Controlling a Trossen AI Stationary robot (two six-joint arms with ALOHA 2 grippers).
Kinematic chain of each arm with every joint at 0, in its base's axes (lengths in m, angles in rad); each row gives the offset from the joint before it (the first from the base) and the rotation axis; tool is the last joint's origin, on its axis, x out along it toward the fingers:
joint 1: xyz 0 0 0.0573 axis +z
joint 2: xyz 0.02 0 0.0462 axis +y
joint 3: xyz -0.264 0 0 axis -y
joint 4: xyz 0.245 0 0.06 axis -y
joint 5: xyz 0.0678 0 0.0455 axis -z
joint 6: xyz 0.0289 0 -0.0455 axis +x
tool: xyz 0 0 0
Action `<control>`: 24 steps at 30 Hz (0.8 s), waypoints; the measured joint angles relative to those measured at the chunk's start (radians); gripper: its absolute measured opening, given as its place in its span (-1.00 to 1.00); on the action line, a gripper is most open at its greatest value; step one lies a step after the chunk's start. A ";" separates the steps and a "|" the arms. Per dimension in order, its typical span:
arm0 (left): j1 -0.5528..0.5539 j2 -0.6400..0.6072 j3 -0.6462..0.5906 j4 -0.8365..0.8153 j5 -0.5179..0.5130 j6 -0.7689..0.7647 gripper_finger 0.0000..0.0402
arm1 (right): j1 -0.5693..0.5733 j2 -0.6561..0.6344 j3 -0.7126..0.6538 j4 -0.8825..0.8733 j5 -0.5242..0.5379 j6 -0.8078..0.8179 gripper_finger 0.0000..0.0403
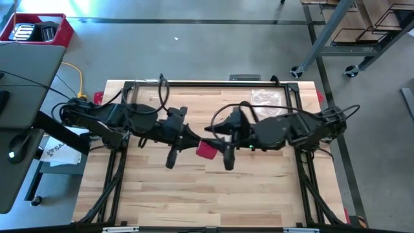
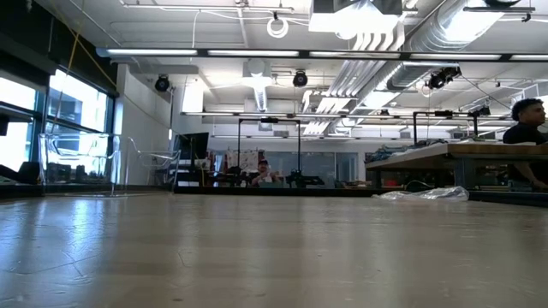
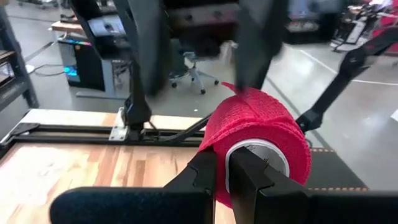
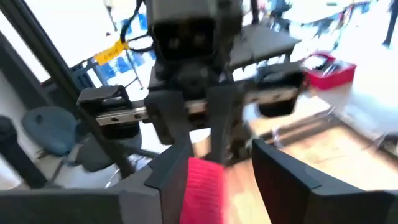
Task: Roll bandage
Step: Roll the red bandage
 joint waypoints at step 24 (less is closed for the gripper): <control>0.362 0.525 0.000 -0.557 0.157 -0.098 -0.93 | -0.027 -0.192 -0.012 -0.962 -0.205 0.492 -0.16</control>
